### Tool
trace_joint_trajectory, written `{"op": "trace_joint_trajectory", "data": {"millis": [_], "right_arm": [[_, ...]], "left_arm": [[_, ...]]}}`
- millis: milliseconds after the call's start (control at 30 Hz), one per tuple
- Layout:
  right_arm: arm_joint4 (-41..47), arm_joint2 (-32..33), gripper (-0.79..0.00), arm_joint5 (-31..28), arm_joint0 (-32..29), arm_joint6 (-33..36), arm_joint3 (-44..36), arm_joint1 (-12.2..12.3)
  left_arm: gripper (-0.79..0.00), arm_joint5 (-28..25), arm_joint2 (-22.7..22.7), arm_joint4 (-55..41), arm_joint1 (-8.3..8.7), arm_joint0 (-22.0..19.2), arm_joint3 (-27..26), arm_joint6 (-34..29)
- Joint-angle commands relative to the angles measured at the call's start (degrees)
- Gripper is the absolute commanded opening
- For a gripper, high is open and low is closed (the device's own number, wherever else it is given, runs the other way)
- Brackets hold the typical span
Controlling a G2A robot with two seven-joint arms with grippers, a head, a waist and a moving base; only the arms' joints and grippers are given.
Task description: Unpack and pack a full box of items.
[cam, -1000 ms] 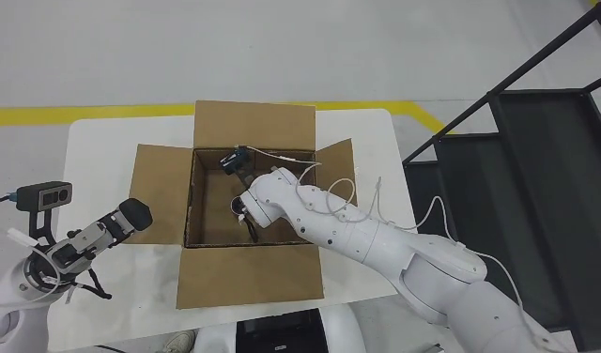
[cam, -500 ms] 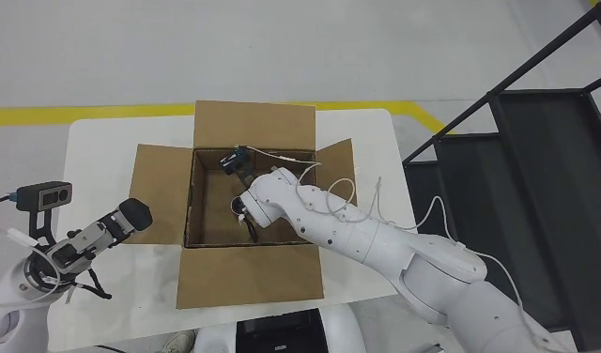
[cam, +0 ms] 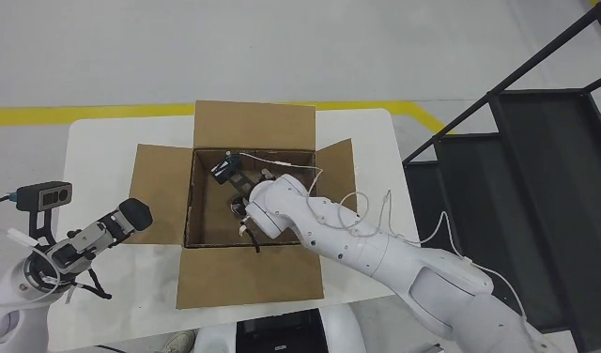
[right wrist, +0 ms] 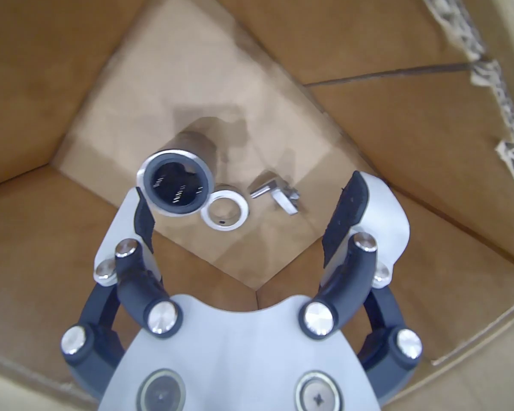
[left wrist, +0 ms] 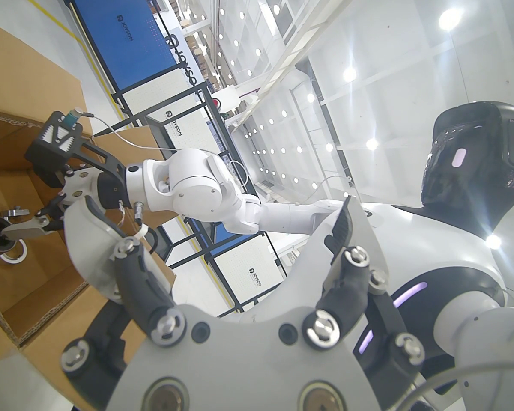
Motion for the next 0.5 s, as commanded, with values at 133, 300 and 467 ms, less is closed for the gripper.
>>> {"op": "trace_joint_trajectory", "data": {"millis": [133,300,467], "right_arm": [[2.1,1.1,0.0,-5.2,-0.5,0.4,0.7,-0.3],[4.8,-0.5,0.0,-5.6,2.2,0.1,6.3,-2.7],[6.8,-3.3,0.0,-6.1,5.0,0.3,12.2,-5.9]], "left_arm": [[0.0,0.0,0.0,0.0,0.0,0.0,0.0,0.0],[0.0,0.0,0.0,0.0,0.0,0.0,0.0,0.0],[0.0,0.0,0.0,0.0,0.0,0.0,0.0,0.0]]}}
